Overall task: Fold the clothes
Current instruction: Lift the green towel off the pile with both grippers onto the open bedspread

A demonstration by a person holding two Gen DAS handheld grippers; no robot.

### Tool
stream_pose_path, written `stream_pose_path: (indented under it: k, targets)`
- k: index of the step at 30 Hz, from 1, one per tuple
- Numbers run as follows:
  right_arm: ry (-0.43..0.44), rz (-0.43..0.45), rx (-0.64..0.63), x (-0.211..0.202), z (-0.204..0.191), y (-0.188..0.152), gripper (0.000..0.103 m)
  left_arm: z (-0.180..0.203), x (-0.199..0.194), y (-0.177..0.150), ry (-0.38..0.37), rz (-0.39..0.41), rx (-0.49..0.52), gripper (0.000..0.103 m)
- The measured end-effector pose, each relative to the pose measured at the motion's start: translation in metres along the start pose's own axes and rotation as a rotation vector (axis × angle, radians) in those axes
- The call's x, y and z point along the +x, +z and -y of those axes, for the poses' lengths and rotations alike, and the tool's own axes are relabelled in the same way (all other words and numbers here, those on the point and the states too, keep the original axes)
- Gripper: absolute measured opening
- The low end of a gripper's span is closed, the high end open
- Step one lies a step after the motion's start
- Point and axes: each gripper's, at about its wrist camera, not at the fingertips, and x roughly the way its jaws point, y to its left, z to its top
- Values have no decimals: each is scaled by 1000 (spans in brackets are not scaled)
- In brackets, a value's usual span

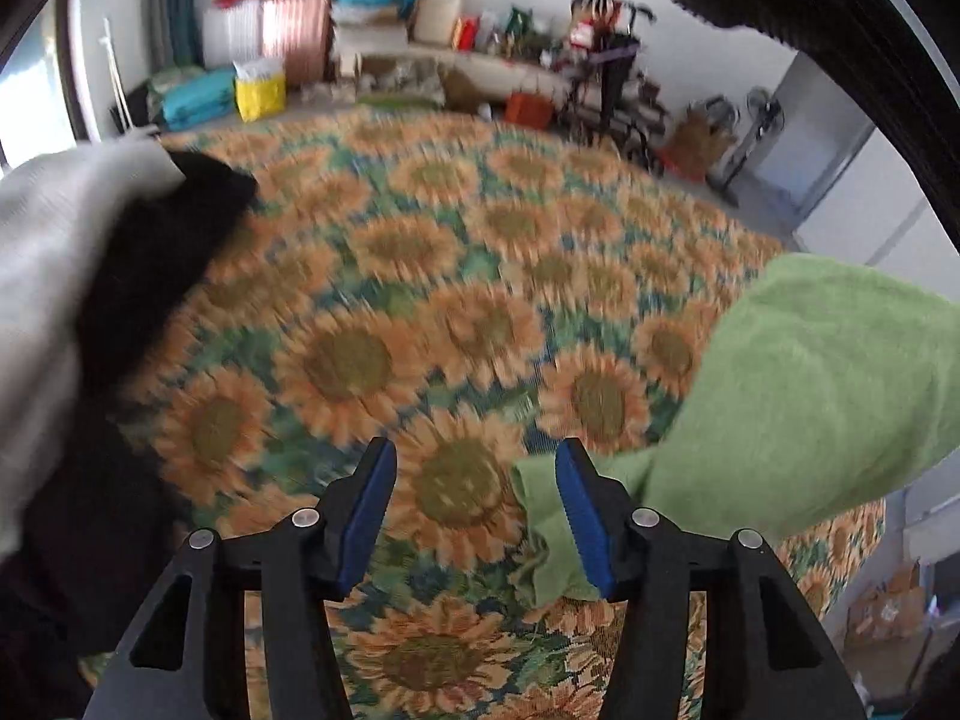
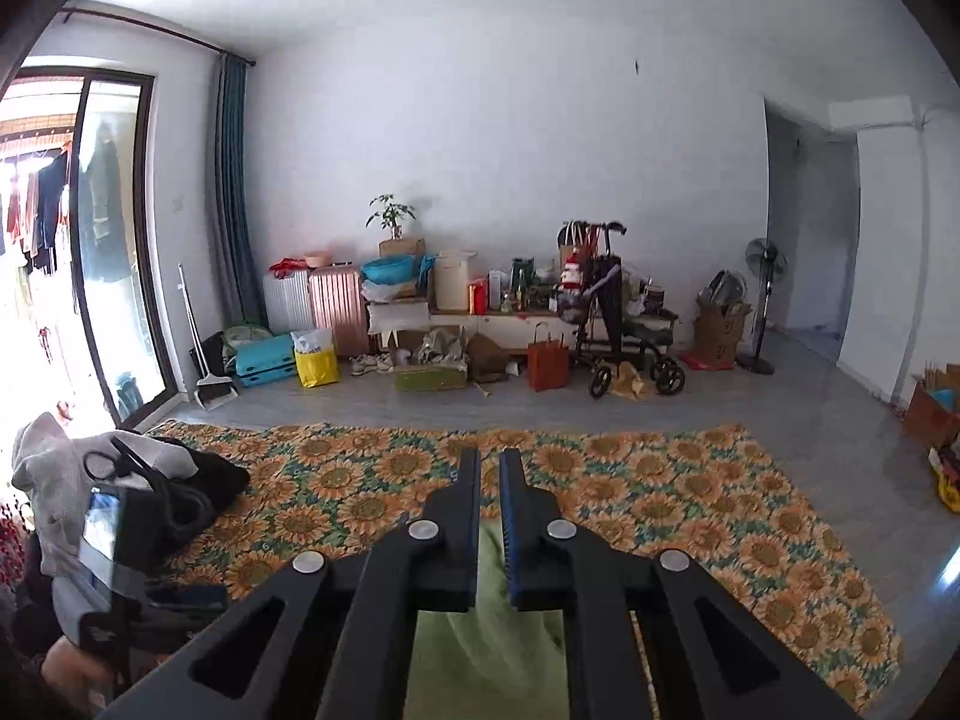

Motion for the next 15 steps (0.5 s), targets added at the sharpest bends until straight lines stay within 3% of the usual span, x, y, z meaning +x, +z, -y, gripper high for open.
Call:
stream_pose_path:
  k: [5,6,7,8,10,13,14,15]
  targets:
    - [-18,-73,-78,1,-12,-5,8,11,33,-14,87,-76,36,56]
    - [-4,-99,-83,7,-13,-11,8,12,32,-16,90,-70,50,49]
    - [13,-131,-78,15,-13,-18,9,12,30,-18,76,-71,57,16]
    - [32,-157,-70,23,-13,-27,9,12,29,-19,48,-82,56,0]
    - [60,-221,-39,41,-14,-43,10,11,25,-22,-3,-96,54,0]
    - [109,-282,8,59,-16,-61,13,8,7,-22,-51,-55,53,0]
    - [135,-292,12,60,-19,-66,17,3,2,-21,-83,-46,43,0]
    - [161,-301,16,61,-21,-70,28,0,-4,-19,-113,-36,32,0]
